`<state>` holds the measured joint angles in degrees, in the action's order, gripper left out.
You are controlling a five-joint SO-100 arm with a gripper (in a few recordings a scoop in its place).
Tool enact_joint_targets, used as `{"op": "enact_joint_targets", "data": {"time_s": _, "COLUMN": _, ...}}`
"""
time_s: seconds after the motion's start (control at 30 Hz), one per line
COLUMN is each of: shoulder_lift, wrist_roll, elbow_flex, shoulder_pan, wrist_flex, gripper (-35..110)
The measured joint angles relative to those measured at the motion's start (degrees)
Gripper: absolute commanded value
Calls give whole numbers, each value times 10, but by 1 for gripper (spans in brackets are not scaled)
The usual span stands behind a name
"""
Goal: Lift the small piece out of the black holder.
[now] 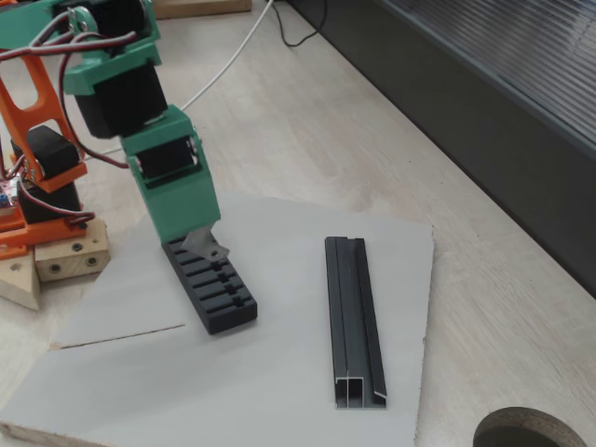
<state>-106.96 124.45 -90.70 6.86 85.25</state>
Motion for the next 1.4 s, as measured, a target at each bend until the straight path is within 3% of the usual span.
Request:
{"op": "enact_joint_targets", "data": {"time_s": 0.8, "shoulder_lift": -165, "wrist_roll": 0, "elbow_flex": 0, "shoulder_pan": 0, "wrist_flex": -4, "gripper": 11}}
{"op": "enact_joint_targets", "data": {"time_s": 1.4, "shoulder_lift": -189, "wrist_roll": 0, "elbow_flex": 110, "shoulder_pan": -4, "wrist_flex": -4, "gripper": 11}}
